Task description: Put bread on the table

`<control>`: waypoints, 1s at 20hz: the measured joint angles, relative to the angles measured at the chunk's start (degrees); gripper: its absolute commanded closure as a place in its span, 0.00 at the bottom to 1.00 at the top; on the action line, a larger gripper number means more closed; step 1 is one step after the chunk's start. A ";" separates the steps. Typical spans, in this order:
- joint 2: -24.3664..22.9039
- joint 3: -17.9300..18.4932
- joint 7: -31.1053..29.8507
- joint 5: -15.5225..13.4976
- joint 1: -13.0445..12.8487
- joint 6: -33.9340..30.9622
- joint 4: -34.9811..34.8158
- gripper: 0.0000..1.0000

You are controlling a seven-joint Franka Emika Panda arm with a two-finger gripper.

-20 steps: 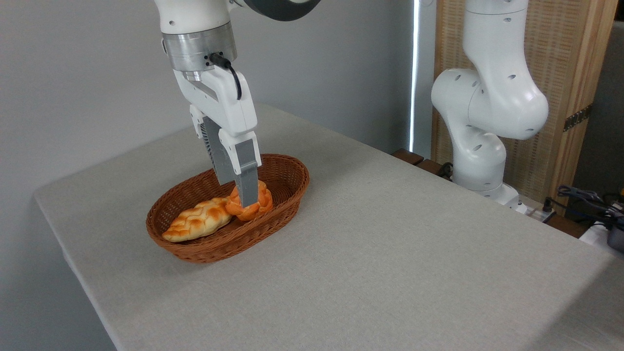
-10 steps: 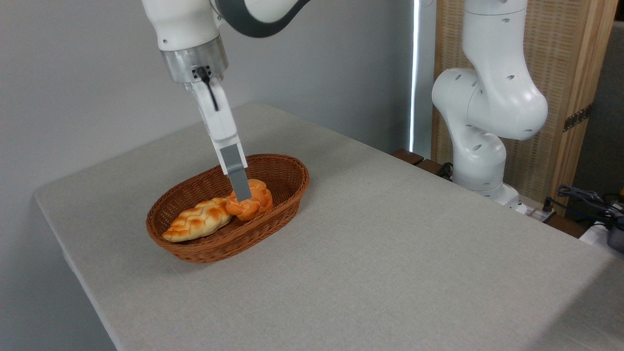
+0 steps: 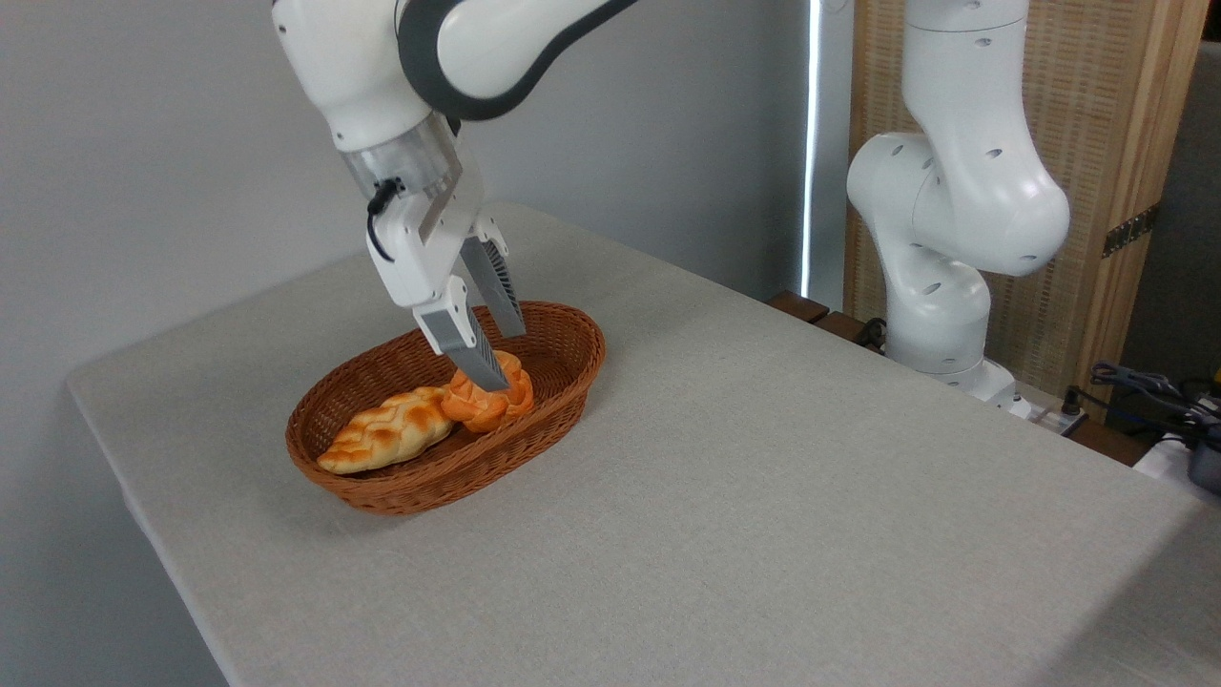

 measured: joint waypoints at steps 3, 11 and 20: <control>1.65 -0.17 0.26 0.01 -0.63 0.03 -0.18 0.00; 4.27 -0.28 0.49 0.03 -1.31 2.89 -0.09 0.62; 4.31 -0.16 0.49 0.05 -1.35 2.96 0.22 0.69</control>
